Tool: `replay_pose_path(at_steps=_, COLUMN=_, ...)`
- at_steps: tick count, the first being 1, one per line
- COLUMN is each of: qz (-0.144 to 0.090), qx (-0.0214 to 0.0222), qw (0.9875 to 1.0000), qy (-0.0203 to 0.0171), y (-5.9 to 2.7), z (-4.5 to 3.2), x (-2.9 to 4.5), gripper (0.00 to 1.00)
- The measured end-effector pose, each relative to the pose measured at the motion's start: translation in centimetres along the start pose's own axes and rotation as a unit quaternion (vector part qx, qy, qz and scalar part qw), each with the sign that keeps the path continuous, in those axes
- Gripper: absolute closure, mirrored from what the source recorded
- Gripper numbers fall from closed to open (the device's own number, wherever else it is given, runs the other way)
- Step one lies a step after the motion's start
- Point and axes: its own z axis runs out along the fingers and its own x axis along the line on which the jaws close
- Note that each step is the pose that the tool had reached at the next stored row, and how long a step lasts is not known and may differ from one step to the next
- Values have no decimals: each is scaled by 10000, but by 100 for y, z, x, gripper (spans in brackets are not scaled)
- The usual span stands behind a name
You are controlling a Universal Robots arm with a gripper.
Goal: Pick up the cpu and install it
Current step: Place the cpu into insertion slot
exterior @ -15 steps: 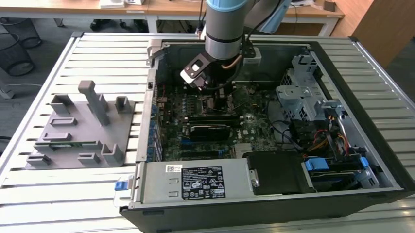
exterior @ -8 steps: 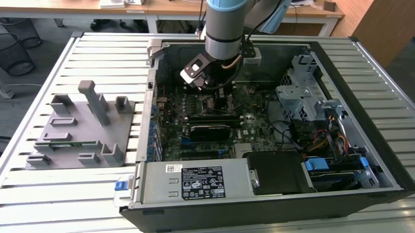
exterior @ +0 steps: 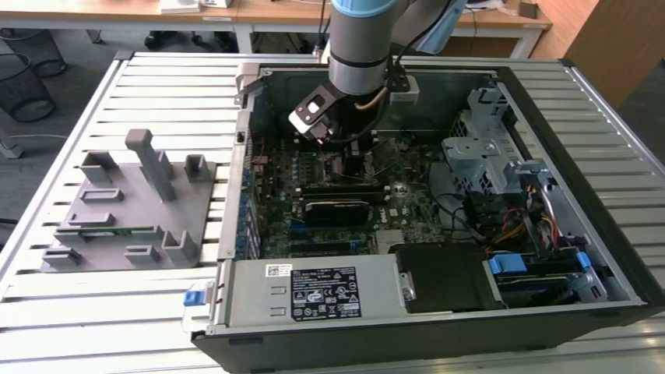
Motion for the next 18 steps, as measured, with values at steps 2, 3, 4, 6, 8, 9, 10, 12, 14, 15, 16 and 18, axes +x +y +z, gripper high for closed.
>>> replay_pose_path(at_steps=2, qz=0, qx=0, qw=10000, qy=0, y=0, z=0, x=0, gripper=40)
replay_pose_path(at_steps=3, qz=0, qx=0, qw=10000, qy=-1, y=0, z=-1, x=0, gripper=40)
replay_pose_path(at_steps=4, qz=0, qx=0, qw=10000, qy=-1, y=0, z=-1, x=-2, gripper=42)
replay_pose_path(at_steps=6, qz=0, qx=1, qw=10000, qy=-2, y=0, z=-1, x=-5, gripper=42)
replay_pose_path(at_steps=8, qz=0, qx=1, qw=10000, qy=-1, y=1, z=-1, x=-5, gripper=48)
replay_pose_path(at_steps=9, qz=0, qx=0, qw=10000, qy=-1, y=1, z=-1, x=-6, gripper=48)
replay_pose_path(at_steps=10, qz=0, qx=0, qw=10000, qy=-1, y=1, z=-1, x=-6, gripper=48)
replay_pose_path(at_steps=12, qz=0, qx=0, qw=10000, qy=-1, y=2, z=-1, x=-6, gripper=48)
replay_pose_path(at_steps=14, qz=0, qx=0, qw=10000, qy=-1, y=2, z=-1, x=-6, gripper=48)
replay_pose_path(at_steps=15, qz=0, qx=0, qw=10000, qy=-1, y=2, z=0, x=-6, gripper=48)
replay_pose_path(at_steps=16, qz=0, qx=-1, qw=10000, qy=0, y=3, z=0, x=-6, gripper=48)
replay_pose_path(at_steps=18, qz=0, qx=0, qw=10000, qy=-1, y=3, z=0, x=-6, gripper=47)
